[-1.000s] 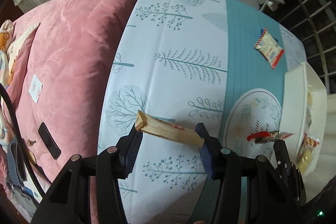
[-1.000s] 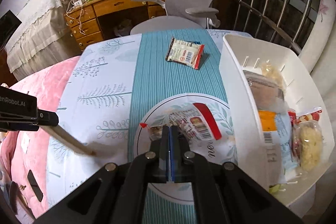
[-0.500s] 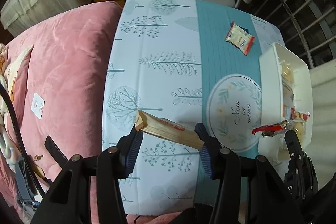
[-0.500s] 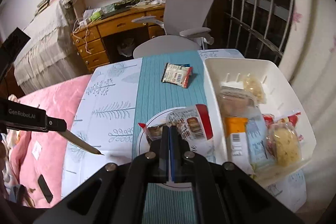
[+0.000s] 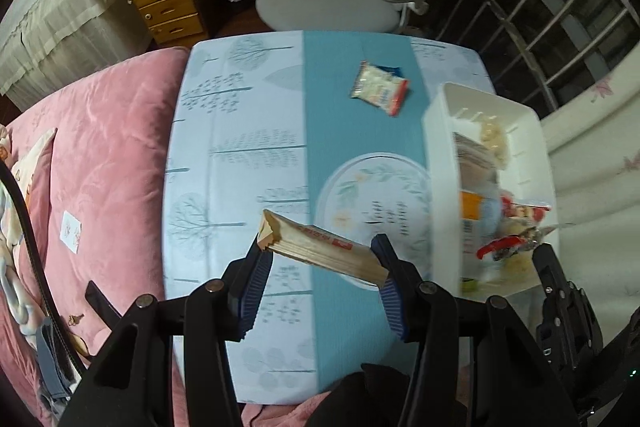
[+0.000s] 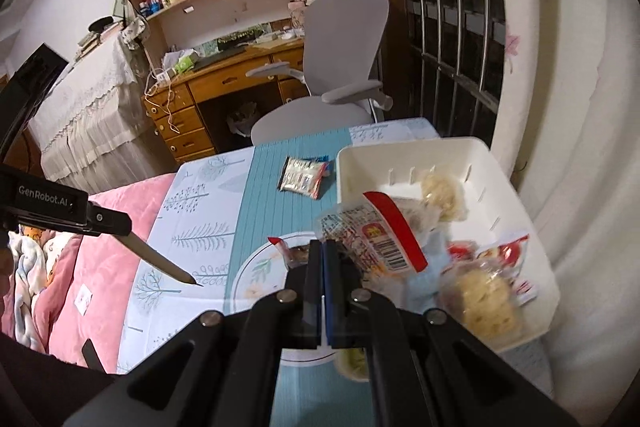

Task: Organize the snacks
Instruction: 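Carry the wafer into the tray with the left tool while the right tool drops the packet there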

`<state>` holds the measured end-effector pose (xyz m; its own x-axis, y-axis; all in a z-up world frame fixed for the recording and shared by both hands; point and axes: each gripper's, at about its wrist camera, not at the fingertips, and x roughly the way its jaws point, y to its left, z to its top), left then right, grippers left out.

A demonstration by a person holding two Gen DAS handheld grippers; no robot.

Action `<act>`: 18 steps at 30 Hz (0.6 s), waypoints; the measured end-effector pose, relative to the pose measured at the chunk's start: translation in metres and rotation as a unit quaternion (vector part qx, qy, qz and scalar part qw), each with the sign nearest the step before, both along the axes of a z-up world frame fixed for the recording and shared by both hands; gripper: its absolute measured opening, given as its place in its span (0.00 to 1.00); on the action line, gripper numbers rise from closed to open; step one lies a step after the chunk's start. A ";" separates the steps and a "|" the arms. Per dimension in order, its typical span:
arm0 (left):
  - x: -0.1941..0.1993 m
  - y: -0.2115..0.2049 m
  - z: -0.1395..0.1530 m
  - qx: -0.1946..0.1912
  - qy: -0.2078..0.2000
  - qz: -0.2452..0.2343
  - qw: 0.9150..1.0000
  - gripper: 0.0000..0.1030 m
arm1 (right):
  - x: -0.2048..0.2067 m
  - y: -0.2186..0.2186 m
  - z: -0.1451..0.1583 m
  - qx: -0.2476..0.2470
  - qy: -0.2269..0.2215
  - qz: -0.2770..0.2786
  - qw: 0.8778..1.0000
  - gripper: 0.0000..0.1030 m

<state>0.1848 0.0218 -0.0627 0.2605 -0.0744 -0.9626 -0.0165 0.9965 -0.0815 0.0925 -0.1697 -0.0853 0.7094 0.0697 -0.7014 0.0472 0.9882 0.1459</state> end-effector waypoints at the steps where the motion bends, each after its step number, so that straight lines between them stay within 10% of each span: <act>1: -0.001 -0.010 0.005 -0.006 -0.001 -0.002 1.000 0.48 | -0.001 -0.007 0.003 0.000 -0.003 0.005 1.000 0.00; 18: 0.002 -0.163 0.012 -0.051 0.000 -0.050 0.997 0.48 | -0.003 -0.133 0.021 -0.020 -0.030 0.028 0.999 0.00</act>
